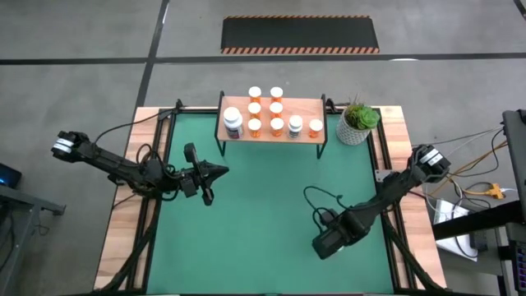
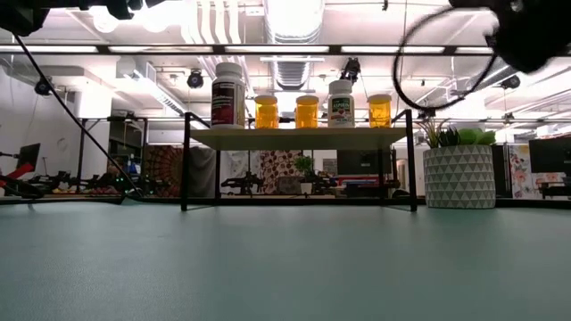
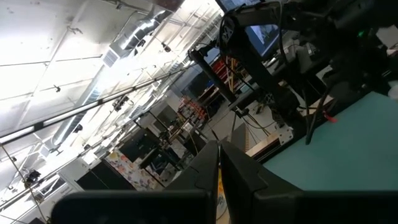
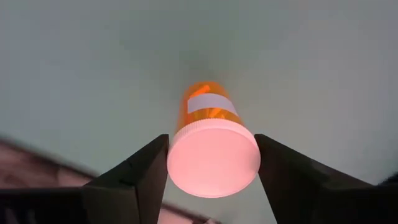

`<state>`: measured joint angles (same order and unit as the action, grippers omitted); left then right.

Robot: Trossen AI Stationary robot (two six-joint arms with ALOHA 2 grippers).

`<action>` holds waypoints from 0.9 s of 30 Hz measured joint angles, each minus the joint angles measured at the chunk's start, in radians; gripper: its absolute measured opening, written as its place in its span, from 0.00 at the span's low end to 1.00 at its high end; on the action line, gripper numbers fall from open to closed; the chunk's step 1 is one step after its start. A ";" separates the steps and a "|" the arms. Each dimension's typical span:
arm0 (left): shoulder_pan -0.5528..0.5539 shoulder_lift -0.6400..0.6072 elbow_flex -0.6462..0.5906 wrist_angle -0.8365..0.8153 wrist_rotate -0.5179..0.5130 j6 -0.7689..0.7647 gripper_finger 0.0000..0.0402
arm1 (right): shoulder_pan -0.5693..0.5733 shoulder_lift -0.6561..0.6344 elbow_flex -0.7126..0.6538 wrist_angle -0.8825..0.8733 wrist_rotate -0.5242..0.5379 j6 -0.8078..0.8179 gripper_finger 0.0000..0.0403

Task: Pick and place medicine bottles onto shelf by color
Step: Put the orange pill bottle on the shelf aligned with the other orange pill bottle

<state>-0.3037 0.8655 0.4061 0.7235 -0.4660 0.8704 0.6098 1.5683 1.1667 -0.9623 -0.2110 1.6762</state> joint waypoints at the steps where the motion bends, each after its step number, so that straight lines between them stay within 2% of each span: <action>1: 0.000 0.000 0.000 0.000 0.000 0.000 0.00 | -0.002 0.000 0.018 0.001 -0.007 -0.025 0.53; 5: 0.000 0.000 0.000 0.000 0.000 0.000 0.00 | -0.037 -0.001 0.098 0.002 0.004 -0.142 0.53; 9: 0.000 0.000 0.000 0.001 0.000 0.001 0.00 | -0.109 -0.001 0.179 -0.013 0.063 -0.301 0.53; 19: 0.000 0.000 0.000 -0.009 -0.010 0.005 0.00 | -0.360 -0.001 0.489 -0.146 0.162 -0.897 0.53; 22: 0.000 0.000 0.000 -0.010 -0.015 0.008 0.00 | -0.439 -0.001 0.598 -0.183 0.229 -1.069 0.53; 27: 0.000 0.000 0.000 -0.016 -0.015 0.009 0.00 | -0.573 0.000 0.762 -0.212 0.425 -1.285 0.53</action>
<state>-0.3035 0.8654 0.4061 0.7075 -0.4812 0.8792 0.0366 1.5681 1.9290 -1.1740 0.2143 0.3912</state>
